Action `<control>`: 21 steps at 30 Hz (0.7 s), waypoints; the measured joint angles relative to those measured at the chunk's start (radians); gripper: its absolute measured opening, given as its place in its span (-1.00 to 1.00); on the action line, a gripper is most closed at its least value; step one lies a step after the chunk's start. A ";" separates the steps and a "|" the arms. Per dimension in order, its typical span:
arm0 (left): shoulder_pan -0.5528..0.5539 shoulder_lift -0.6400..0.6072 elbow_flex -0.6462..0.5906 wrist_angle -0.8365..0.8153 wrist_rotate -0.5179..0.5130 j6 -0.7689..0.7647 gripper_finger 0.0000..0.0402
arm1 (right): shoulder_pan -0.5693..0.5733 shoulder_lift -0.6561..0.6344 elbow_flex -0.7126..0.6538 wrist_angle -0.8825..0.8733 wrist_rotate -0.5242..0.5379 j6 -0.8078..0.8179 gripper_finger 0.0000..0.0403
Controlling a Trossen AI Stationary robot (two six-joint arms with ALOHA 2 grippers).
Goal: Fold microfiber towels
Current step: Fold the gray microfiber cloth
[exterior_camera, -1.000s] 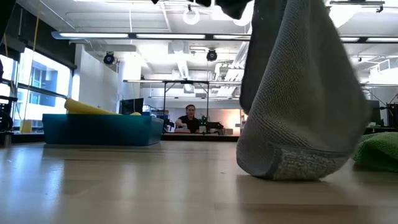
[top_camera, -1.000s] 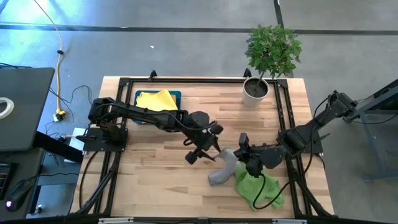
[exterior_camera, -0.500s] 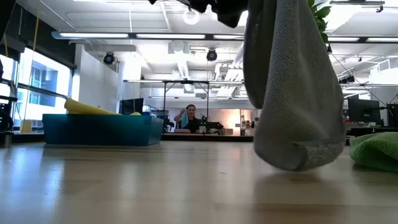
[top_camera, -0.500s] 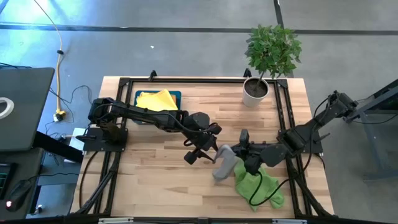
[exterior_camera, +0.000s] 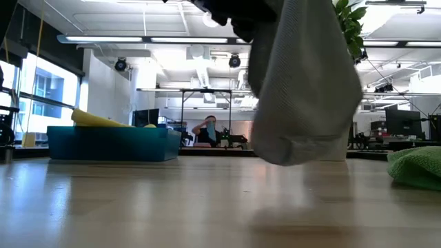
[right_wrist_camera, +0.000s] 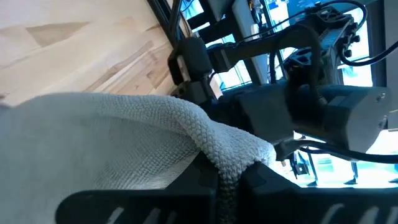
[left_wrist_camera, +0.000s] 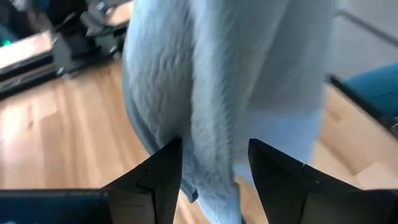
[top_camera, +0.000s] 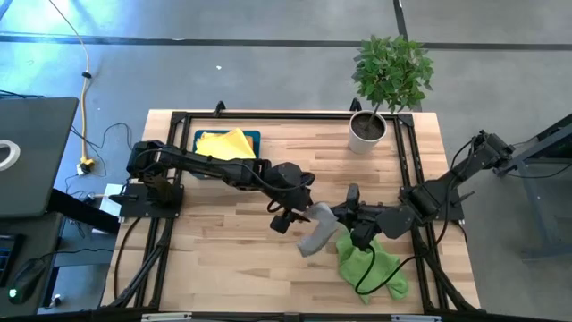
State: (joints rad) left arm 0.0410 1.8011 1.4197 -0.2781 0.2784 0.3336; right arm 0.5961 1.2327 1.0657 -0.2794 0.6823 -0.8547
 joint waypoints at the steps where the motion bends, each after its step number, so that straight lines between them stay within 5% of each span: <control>1: 0.000 0.000 0.000 -0.010 -0.019 -0.001 -0.14 | 0.000 0.000 0.000 0.000 0.001 -0.001 -1.00; 12: 0.000 0.057 0.000 -0.050 -0.028 -0.009 -0.18 | 0.000 0.000 0.000 -0.002 0.003 -0.003 -1.00; 21: 0.005 0.086 0.000 -0.036 -0.050 -0.024 -0.63 | 0.000 0.000 0.000 -0.016 0.003 0.001 -1.00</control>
State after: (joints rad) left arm 0.0456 1.8876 1.4199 -0.3144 0.2281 0.3091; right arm 0.5961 1.2327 1.0653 -0.2958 0.6853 -0.8534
